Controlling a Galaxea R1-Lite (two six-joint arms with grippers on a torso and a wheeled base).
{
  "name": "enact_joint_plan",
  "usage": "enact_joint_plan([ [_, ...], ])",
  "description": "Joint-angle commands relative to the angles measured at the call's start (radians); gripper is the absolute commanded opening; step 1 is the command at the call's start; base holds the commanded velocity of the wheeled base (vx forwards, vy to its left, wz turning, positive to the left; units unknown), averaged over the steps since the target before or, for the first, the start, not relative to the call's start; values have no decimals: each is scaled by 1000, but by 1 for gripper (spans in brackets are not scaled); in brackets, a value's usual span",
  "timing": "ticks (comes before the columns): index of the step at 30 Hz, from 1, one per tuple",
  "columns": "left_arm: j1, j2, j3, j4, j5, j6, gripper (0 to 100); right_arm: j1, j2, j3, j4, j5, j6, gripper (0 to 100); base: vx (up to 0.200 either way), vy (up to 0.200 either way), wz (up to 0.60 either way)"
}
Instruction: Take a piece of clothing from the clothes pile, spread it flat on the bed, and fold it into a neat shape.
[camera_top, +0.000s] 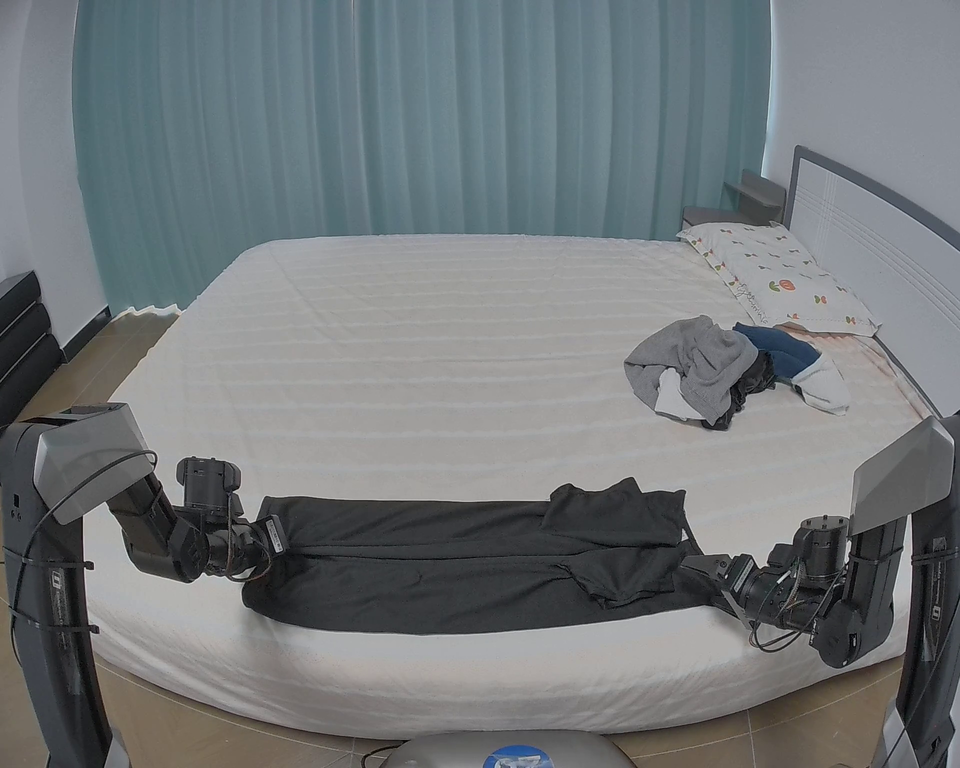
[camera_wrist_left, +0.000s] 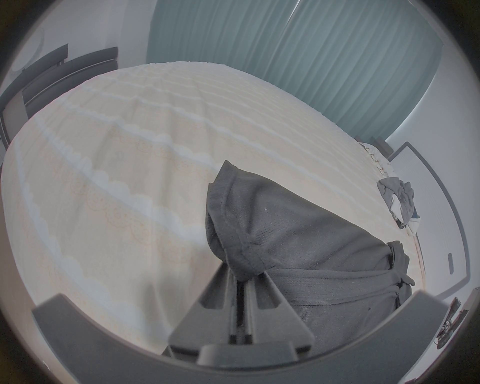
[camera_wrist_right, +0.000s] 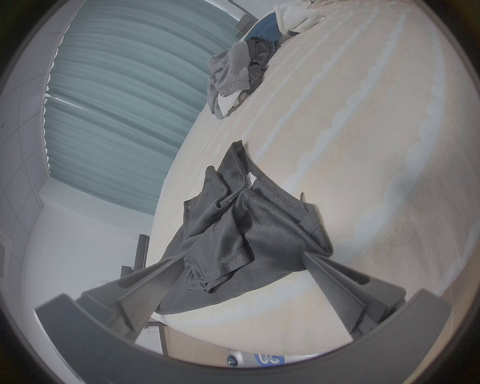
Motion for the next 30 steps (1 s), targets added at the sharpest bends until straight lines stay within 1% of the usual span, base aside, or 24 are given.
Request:
enact_joint_plan([
  [1,2,-11,-4,0,0,-2,0,-4,-6,0,-12,1,1,100,0,0,0],
  [5,4,-18,-7,2,0,-6,0,-5,-6,-2,-12,-1,1,100,0,0,0],
  [8,2,-14,-4,2,0,-7,0,-41,-38,-17,-12,1,7,100,0,0,0],
  [11,2,-16,-10,5,-1,-10,0,-77,-61,-33,-12,4,36,100,0,0,0],
  [14,2,-14,-13,3,-1,-12,0,-110,-67,-52,-11,5,68,100,-200,0,0],
  [15,2,-13,-13,0,-1,-12,0,-125,-61,-66,-11,7,79,100,0,0,0],
  [21,1,-11,-20,-1,-1,-16,0,-136,-15,-97,-11,5,79,100,0,0,0],
  [23,-5,-8,-32,-7,6,-41,0,-137,5,-111,-11,5,79,100,0,0,0],
  [26,-25,-10,-59,-17,12,-122,0,-137,12,-117,-11,5,79,100,0,0,0],
  [30,-33,-14,-87,-12,12,-159,0,-136,14,-117,-11,5,79,100,0,0,0],
])
